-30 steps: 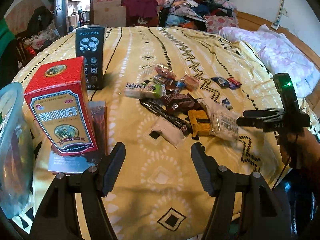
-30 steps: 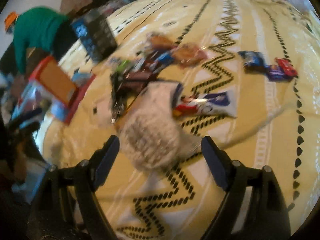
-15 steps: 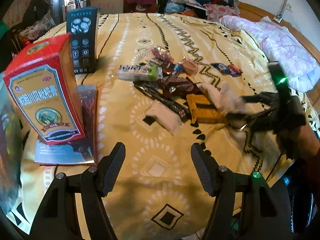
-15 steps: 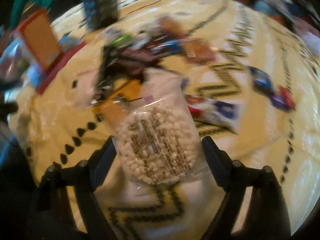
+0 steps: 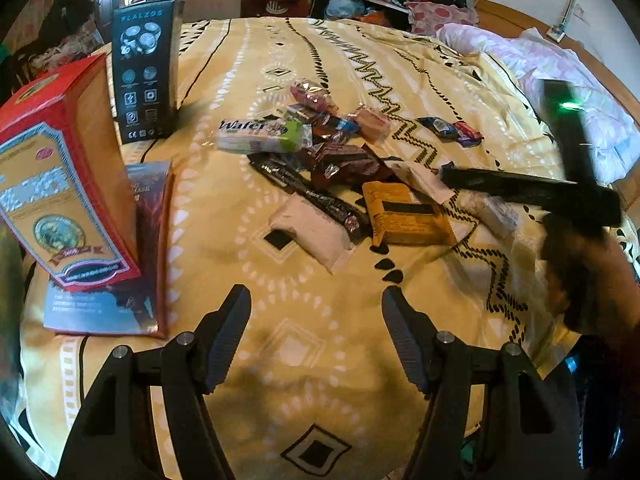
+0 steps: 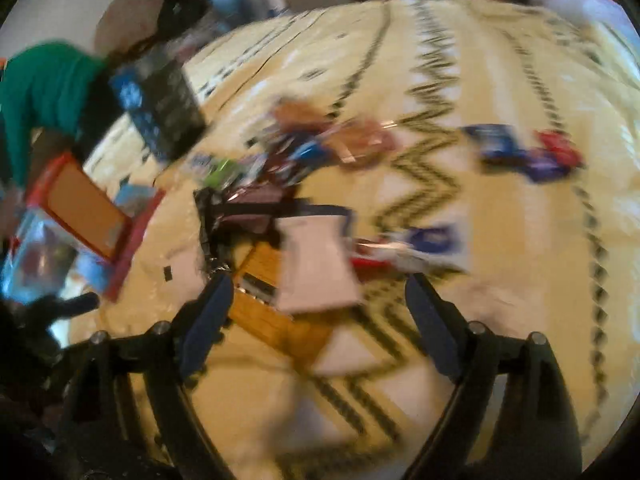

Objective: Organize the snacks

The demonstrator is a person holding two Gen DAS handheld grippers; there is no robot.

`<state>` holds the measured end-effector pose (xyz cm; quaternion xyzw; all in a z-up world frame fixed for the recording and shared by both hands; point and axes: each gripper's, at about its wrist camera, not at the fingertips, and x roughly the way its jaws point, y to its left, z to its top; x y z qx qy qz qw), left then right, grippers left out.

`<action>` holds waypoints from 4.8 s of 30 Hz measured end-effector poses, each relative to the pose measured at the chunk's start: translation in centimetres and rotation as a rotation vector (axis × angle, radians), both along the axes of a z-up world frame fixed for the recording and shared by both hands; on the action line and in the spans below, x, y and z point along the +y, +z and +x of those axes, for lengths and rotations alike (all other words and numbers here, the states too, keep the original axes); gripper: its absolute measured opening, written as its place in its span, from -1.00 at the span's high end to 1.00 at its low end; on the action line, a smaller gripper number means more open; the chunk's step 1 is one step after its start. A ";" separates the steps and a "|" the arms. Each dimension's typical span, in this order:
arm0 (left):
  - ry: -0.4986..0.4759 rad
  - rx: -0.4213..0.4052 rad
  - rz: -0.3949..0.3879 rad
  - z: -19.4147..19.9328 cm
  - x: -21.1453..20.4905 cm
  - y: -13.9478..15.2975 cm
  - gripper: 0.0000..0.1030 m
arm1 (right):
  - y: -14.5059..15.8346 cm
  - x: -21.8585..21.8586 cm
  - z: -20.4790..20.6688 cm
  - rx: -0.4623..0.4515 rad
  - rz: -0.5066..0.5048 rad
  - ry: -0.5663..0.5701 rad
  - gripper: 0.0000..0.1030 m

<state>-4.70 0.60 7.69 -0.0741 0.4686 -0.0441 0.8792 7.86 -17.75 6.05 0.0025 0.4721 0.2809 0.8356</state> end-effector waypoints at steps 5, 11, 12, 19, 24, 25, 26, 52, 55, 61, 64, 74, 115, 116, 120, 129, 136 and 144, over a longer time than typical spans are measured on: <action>0.023 -0.007 -0.039 2.1 0.7 -0.4 -0.34 | -3.4 2.9 1.9 0.026 -0.105 -0.002 -0.26; 0.086 0.003 -0.034 6.2 2.1 -2.7 -0.34 | -1.9 0.6 -0.4 0.010 0.022 -0.034 0.05; 0.074 0.023 -0.031 6.8 2.2 -3.5 -0.34 | -1.7 0.2 -1.1 0.009 0.048 -0.032 0.05; -0.030 0.046 -0.051 8.2 1.5 -6.3 -0.45 | -2.3 -0.2 -4.5 0.069 0.134 -0.031 0.06; -0.444 0.194 -0.205 3.9 -3.4 -4.5 -0.01 | -1.9 -1.1 -5.8 0.052 0.135 -0.054 0.06; -0.474 0.203 -0.243 3.1 -3.4 -4.2 -0.01 | -2.0 -1.5 -5.9 0.051 0.132 -0.062 0.06; -0.474 0.197 -0.255 2.7 -3.1 -3.9 0.03 | -2.1 -2.0 -6.0 0.055 0.134 -0.068 0.06; -0.481 -0.063 0.074 5.6 -2.3 -1.7 -0.28 | -4.4 -5.6 -7.1 0.119 0.165 -0.141 0.04; -0.481 -0.023 0.091 8.3 -2.5 -4.2 -0.28 | -4.5 -5.9 -7.0 0.134 0.189 -0.151 0.04; -0.583 0.118 -0.015 6.7 -3.6 -5.6 -0.34 | -4.5 -5.9 -7.0 0.136 0.190 -0.147 0.03; -0.767 0.174 0.001 2.6 -5.9 -4.8 -0.34 | -4.7 -6.0 -7.1 0.136 0.195 -0.151 0.03; -0.564 0.147 -0.051 2.0 -3.8 -4.0 -0.44 | -4.9 -6.1 -7.0 0.140 0.194 -0.140 0.03; -0.260 -0.153 0.047 -1.0 -1.8 3.2 -0.06 | -4.2 -2.6 -8.2 0.117 -0.006 -0.115 0.05; -0.255 -0.151 0.049 -1.1 -1.7 3.1 -0.06 | -4.2 -2.4 -8.1 0.108 -0.028 -0.113 0.09; -0.218 -0.175 0.036 -1.3 -1.0 3.9 -0.06 | -3.3 -1.9 -8.6 0.032 -0.065 -0.118 0.32; -0.004 -0.342 0.044 -3.3 5.9 11.7 -0.06 | 7.5 0.1 -9.1 -0.176 0.047 -0.084 0.33; 0.272 -0.428 0.150 -6.1 15.8 17.2 -0.06 | 16.0 9.3 -7.9 -0.288 0.172 0.091 0.32; 0.625 -0.394 0.190 -11.3 28.9 18.4 -0.06 | 21.3 24.2 -9.6 -0.294 0.267 0.378 0.32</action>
